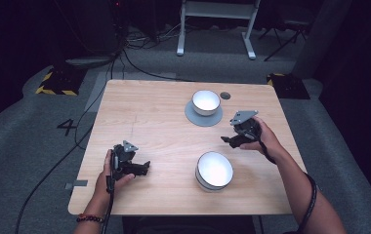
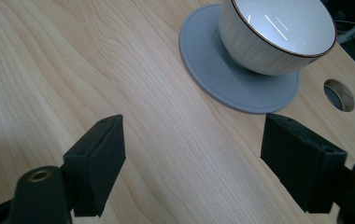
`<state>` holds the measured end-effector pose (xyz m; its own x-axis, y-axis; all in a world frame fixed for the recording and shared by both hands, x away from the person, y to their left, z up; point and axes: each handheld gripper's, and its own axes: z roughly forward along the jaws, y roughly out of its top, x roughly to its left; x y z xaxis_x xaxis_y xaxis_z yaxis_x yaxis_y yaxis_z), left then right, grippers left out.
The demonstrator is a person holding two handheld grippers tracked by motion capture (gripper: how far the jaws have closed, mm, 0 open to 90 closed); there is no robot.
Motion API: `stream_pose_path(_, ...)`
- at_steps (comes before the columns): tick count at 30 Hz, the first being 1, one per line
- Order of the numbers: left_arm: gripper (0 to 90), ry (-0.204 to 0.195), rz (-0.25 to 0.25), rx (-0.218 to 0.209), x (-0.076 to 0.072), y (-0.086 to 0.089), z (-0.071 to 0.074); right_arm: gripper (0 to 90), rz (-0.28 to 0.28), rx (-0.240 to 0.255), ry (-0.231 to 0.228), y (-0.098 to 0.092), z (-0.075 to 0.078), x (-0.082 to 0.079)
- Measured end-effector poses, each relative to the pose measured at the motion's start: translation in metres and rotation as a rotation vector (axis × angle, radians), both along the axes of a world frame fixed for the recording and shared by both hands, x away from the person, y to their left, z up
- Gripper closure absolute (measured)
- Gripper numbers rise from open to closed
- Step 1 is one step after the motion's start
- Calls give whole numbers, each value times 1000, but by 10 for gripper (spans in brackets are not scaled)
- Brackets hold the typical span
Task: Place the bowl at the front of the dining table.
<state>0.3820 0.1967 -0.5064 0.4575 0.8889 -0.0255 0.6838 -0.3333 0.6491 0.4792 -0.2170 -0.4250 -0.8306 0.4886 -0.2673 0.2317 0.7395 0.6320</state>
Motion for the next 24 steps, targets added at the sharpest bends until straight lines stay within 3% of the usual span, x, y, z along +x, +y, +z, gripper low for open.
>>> stream_pose_path(24, 1, 1, 1, 0, 0, 0, 0, 219, -4, -21, -3, -14, -6, -20)
